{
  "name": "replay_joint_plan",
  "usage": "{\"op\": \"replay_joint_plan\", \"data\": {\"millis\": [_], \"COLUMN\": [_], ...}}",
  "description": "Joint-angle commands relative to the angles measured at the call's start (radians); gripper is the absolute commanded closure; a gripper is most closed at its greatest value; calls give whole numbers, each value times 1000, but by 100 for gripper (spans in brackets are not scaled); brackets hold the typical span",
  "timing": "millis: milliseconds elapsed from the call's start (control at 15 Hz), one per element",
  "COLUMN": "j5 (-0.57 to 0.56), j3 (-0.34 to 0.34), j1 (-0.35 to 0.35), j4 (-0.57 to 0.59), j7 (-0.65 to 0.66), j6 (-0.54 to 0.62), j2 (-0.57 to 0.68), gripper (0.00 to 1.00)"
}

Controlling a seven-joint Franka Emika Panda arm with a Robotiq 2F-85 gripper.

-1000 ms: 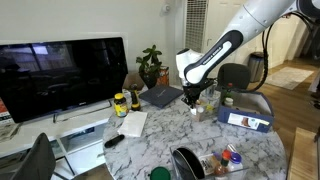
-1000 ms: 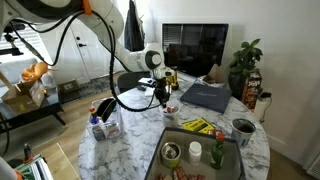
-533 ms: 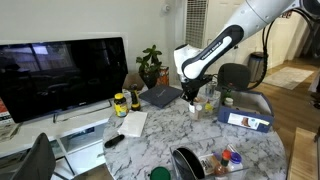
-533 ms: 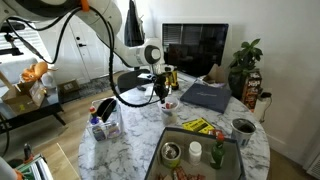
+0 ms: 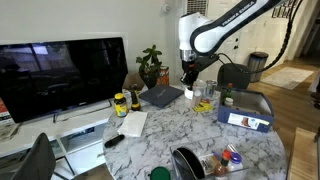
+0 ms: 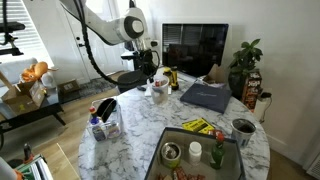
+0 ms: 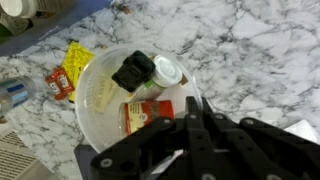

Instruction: Pick up the clear plastic cup and put it in the clear storage container

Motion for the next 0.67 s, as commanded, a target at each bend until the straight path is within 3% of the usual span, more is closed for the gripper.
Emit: {"op": "replay_joint_plan", "data": {"millis": [0,333,400,600], "j5": [-19,90,43,79], "j3": [50,77,91,89], "j1": [-16,-19,-32,-29], "j4": [-216,-423,-295,-379], "j7": [-144,-393,-302,-368], "j6": [38,121,64,85], "j2": [-251,-535,-392,-505], "gripper": [99,99,95,95]}}
